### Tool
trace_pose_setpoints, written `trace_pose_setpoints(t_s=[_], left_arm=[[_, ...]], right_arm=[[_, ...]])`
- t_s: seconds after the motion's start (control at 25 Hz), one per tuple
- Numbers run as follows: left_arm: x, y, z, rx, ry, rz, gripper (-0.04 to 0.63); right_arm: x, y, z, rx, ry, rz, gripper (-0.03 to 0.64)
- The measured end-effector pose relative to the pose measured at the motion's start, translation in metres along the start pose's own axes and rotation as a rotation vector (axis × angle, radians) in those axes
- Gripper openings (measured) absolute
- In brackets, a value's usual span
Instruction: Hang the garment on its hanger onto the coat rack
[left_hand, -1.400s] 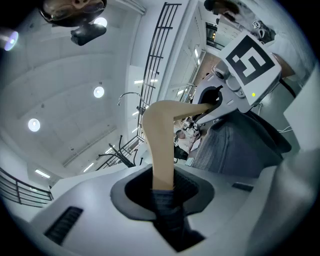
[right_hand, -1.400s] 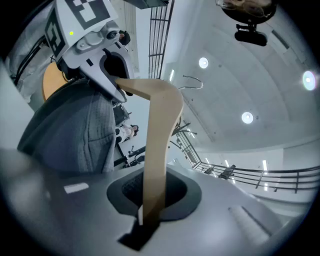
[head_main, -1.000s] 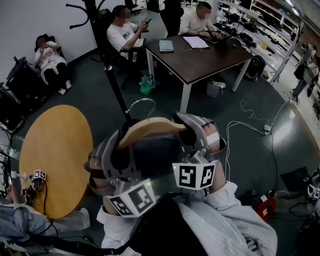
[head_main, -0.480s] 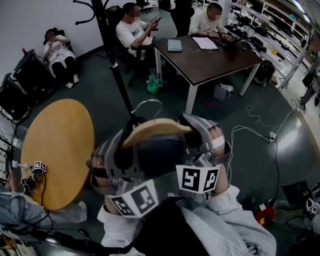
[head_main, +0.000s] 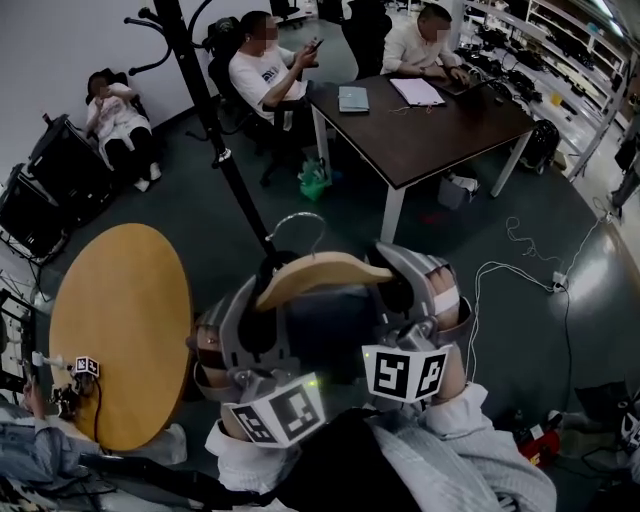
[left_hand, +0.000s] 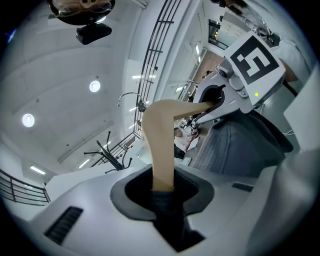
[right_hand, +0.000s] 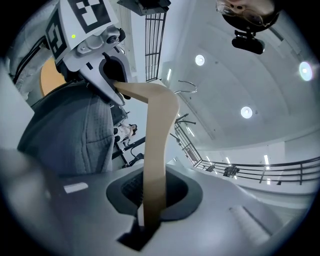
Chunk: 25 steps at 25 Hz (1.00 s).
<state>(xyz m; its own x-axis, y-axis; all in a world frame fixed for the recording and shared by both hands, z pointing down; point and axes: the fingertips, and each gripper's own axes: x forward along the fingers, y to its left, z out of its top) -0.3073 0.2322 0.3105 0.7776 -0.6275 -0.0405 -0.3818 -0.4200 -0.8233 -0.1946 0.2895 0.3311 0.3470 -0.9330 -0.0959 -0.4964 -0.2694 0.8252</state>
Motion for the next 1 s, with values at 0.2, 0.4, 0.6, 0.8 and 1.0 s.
trace_pose_setpoints(t_s=[0.2, 0.4, 0.6, 0.8, 1.0], left_arm=[[0.087, -0.001, -0.016, -0.007, 0.000, -0.017, 0.087], [0.162, 0.008, -0.029, 0.005, 0.002, -0.011, 0.087], [0.228, 0.025, -0.041, 0.013, 0.019, 0.029, 0.087], [0.287, 0.029, -0.058, 0.014, 0.074, 0.067, 0.087], [0.358, 0.036, -0.065, 0.027, 0.166, 0.147, 0.087]], right_arm=[[0.077, -0.007, -0.035, 0.000, 0.024, 0.006, 0.035], [0.151, -0.015, -0.058, 0.023, 0.014, 0.018, 0.035], [0.225, -0.028, -0.071, 0.020, -0.036, 0.027, 0.035], [0.294, -0.030, -0.090, 0.021, -0.103, 0.057, 0.035], [0.374, -0.043, -0.113, 0.030, -0.210, 0.101, 0.035]])
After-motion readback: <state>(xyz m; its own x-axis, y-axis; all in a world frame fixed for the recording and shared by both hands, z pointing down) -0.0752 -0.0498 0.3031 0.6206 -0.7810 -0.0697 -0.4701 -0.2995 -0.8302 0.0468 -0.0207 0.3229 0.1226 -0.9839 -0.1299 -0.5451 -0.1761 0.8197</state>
